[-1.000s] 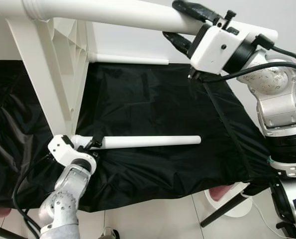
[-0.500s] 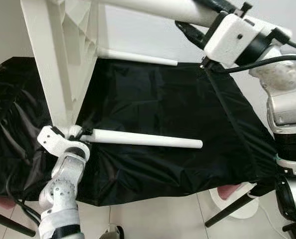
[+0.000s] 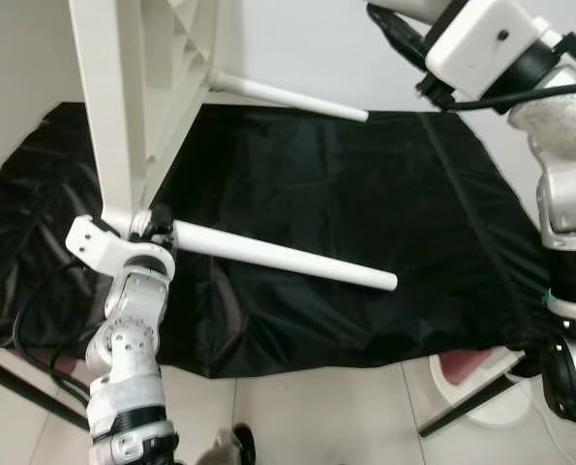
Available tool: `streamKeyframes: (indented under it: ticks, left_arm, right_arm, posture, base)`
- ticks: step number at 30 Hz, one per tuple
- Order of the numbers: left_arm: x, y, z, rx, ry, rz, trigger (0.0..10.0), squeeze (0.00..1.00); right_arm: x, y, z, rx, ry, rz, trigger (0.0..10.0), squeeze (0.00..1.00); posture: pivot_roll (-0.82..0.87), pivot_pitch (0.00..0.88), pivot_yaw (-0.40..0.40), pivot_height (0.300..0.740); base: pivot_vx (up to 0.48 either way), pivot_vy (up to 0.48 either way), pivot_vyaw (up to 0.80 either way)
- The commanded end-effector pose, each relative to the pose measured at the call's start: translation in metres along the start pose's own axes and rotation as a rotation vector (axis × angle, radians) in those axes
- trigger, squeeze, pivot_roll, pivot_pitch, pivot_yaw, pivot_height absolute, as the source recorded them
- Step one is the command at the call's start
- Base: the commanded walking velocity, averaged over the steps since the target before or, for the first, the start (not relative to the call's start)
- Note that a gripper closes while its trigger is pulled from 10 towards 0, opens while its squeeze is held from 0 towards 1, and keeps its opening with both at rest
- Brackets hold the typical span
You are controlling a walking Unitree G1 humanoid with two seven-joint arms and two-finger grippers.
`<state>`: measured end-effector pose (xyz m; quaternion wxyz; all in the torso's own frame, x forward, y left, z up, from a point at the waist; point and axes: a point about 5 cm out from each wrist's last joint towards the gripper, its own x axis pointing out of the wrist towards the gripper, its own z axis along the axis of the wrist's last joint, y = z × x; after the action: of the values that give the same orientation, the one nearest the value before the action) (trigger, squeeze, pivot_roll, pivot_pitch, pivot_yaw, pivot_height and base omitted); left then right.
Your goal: Building children table
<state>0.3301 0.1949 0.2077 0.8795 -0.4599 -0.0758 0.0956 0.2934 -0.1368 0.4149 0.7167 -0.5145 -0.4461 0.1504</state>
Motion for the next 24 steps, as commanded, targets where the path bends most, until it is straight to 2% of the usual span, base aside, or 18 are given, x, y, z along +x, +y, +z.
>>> streamKeyframes:
  ticks: [1,2,3,5,8,12,14,16,20,23,24]
  left_arm:
    - [0.004,-0.011,0.026,0.024,-0.112,-0.042,0.0,0.00]
    - [0.004,-0.011,0.026,0.024,-0.112,-0.042,0.0,0.00]
    - [0.010,-0.021,0.038,0.039,-0.137,-0.080,0.0,0.00]
    - [0.010,-0.021,0.038,0.039,-0.137,-0.080,0.0,0.00]
    - [0.019,-0.039,0.060,0.084,-0.185,-0.152,0.0,0.00]
    - [0.021,-0.046,0.068,0.092,-0.202,-0.179,0.0,0.00]
    - [0.024,-0.056,0.076,0.135,-0.214,-0.214,0.0,0.00]
    - [0.024,-0.056,0.076,0.135,-0.214,-0.214,0.0,0.00]
    - [0.028,-0.067,0.089,0.180,-0.224,-0.257,0.0,0.00]
    - [0.028,-0.067,0.089,0.180,-0.224,-0.257,0.0,0.00]
    - [0.029,-0.070,0.093,0.191,-0.227,-0.268,0.0,0.00]
  right_arm:
    - [-0.003,-0.025,-0.005,0.032,0.019,-0.168,0.0,0.00]
    - [-0.003,-0.025,-0.005,0.032,0.019,-0.168,0.0,0.00]
    - [0.000,-0.025,-0.009,0.051,0.044,-0.192,0.0,0.00]
    - [0.000,-0.025,-0.009,0.051,0.044,-0.192,0.0,0.00]
    - [0.004,-0.022,-0.015,0.082,0.084,-0.237,0.0,0.00]
    - [0.005,-0.021,-0.018,0.101,0.104,-0.258,0.0,0.00]
    - [0.004,-0.017,-0.025,0.144,0.162,-0.315,0.0,0.00]
    - [0.004,-0.017,-0.025,0.144,0.162,-0.315,0.0,0.00]
    - [-0.001,-0.007,-0.039,0.224,0.259,-0.406,0.0,0.00]
    - [-0.001,-0.007,-0.039,0.224,0.259,-0.406,0.0,0.00]
    - [-0.003,-0.003,-0.042,0.254,0.283,-0.426,0.0,0.00]
  posture:
    - [0.01,0.137,0.069,0.740]
    - [0.01,0.137,0.069,0.740]
    - [0.02,0.141,0.063,0.740]
    - [0.02,0.141,0.063,0.740]
    - [0.04,0.149,0.060,0.740]
    - [0.04,0.149,0.060,0.740]
    - [0.05,0.157,0.060,0.740]
    - [0.05,0.157,0.060,0.740]
    - [0.06,0.167,0.060,0.740]
    - [0.06,0.167,0.060,0.740]
    - [0.06,0.171,0.060,0.740]
  base:
    - [0.000,0.000,0.00]
    - [0.000,0.000,0.00]
    - [0.000,0.000,0.00]
    - [0.000,0.000,0.00]
    - [0.000,0.000,0.00]
    - [0.000,0.000,0.00]
    - [0.000,0.000,0.00]
    - [0.000,0.000,0.00]
    - [0.000,0.000,0.00]
    - [0.000,0.000,0.00]
    - [0.000,0.000,0.00]
